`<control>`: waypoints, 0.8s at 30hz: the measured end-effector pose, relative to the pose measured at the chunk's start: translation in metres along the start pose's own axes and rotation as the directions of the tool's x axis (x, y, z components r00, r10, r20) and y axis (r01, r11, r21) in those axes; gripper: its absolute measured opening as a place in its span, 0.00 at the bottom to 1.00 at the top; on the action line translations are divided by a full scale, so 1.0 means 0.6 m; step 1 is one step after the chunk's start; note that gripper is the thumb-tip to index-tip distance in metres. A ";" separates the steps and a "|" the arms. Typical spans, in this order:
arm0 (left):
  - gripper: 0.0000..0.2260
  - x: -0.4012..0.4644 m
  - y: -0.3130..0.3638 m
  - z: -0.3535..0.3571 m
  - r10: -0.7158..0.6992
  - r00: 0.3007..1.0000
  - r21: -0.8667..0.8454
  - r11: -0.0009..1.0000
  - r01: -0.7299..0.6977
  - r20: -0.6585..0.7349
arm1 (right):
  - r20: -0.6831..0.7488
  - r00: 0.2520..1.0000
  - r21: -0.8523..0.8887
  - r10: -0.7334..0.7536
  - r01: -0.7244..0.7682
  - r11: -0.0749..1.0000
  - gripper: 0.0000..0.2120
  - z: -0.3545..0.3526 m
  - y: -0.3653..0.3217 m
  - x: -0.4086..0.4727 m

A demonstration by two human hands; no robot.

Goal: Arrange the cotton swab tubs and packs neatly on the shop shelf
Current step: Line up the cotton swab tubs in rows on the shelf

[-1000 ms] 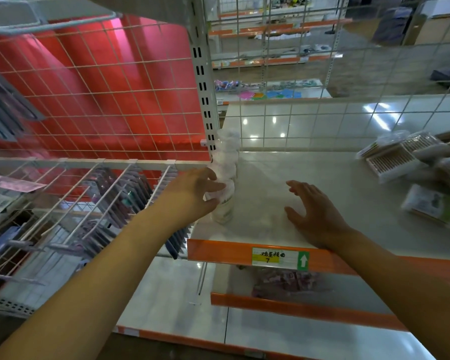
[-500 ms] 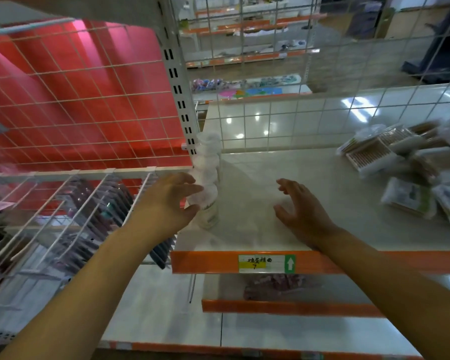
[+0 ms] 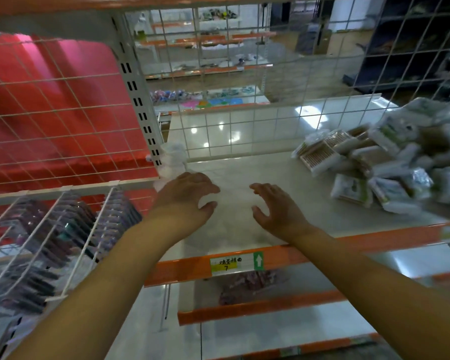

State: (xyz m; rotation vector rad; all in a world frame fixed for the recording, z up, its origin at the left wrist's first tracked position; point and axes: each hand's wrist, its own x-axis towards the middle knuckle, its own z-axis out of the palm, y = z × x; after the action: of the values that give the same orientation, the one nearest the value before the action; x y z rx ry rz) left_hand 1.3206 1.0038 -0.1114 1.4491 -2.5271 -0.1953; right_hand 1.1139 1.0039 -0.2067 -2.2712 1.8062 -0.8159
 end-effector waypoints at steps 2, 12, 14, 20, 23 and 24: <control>0.15 0.004 0.018 0.010 0.037 0.999 0.010 0.999 -0.037 0.022 | -0.007 1.000 -0.014 0.009 -0.010 1.000 0.20 -0.013 0.002 -0.007; 0.16 0.016 0.122 0.063 0.041 0.998 0.009 0.999 -0.042 0.036 | 0.007 1.000 -0.116 -0.030 0.031 0.993 0.20 -0.099 0.028 -0.061; 0.17 0.020 0.148 0.069 0.017 1.000 0.026 1.000 -0.017 0.014 | 0.017 0.999 -0.159 -0.040 0.042 0.986 0.20 -0.124 0.036 -0.071; 0.19 0.036 0.232 0.087 -0.073 0.996 0.085 0.993 0.077 -0.054 | -0.007 1.000 -0.297 0.018 -0.020 0.955 0.22 -0.186 0.082 -0.100; 0.19 0.051 0.267 0.097 -0.075 0.995 0.092 0.992 0.082 -0.072 | -0.022 1.000 -0.362 0.010 -0.017 0.932 0.22 -0.220 0.108 -0.106; 0.19 0.056 0.278 0.099 -0.069 0.994 0.095 0.992 0.077 -0.080 | -0.021 1.000 -0.380 0.010 -0.017 0.925 0.21 -0.232 0.116 -0.107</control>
State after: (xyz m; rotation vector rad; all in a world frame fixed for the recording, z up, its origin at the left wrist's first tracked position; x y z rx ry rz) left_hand 1.1497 1.0590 -0.1275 1.5564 -2.4562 -0.0268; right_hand 0.9774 1.0761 -0.1393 -2.4741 2.1453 -0.5180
